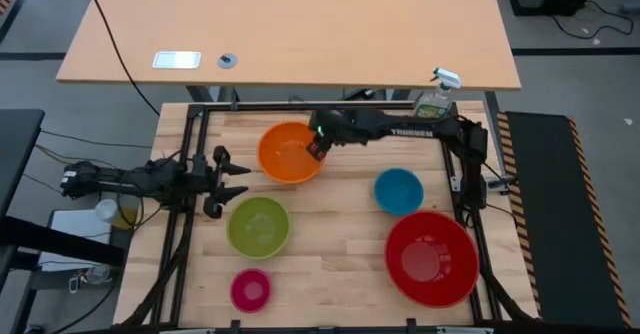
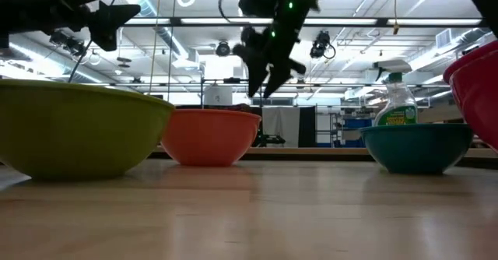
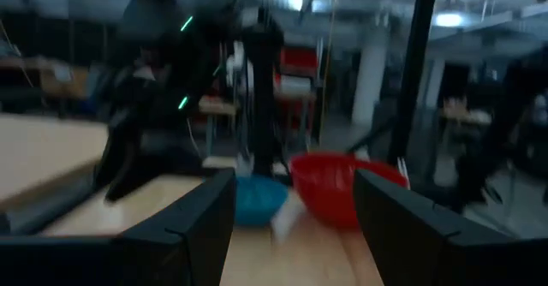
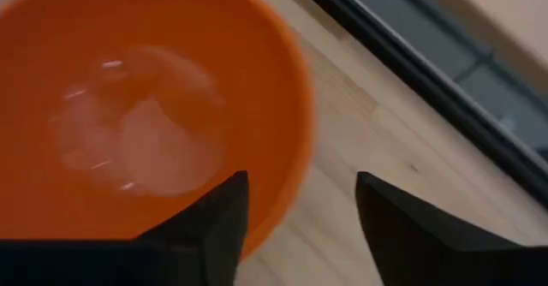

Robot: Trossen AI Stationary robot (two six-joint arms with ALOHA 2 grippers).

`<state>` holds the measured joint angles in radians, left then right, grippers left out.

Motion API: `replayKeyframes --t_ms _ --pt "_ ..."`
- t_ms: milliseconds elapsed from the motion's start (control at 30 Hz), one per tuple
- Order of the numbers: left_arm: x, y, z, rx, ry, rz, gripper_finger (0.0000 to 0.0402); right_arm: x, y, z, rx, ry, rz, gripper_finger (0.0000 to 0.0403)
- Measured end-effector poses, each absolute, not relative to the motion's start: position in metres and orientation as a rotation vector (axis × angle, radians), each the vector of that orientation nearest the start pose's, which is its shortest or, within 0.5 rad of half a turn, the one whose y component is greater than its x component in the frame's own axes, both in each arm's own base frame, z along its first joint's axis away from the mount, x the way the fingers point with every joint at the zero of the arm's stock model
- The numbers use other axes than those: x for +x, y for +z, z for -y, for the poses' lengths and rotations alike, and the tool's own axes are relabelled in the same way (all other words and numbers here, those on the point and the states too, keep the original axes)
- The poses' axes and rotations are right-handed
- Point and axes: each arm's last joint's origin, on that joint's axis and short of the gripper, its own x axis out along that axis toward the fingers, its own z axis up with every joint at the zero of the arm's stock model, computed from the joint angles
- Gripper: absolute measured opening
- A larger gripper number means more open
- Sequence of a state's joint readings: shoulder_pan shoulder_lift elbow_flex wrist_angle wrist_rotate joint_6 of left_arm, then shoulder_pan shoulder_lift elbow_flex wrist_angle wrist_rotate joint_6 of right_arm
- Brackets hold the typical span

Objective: Nest bowls inside each other
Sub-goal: Stack the orange bowl on top of the right red bowl

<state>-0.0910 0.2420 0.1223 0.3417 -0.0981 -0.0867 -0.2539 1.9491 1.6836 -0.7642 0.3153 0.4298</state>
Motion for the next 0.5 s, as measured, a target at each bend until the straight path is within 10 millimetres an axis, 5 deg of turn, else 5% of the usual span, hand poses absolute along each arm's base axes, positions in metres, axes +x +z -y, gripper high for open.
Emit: replayKeyframes --t_ms 200,500 --pt "0.109 0.210 0.007 -0.121 0.002 0.243 0.0238 0.404 0.244 0.134 0.395 -0.757 -0.946 0.0270" --pt "0.109 0.210 0.006 -0.166 0.008 0.236 0.0238 0.415 0.213 0.140 0.397 -0.731 -1.002 0.0260"
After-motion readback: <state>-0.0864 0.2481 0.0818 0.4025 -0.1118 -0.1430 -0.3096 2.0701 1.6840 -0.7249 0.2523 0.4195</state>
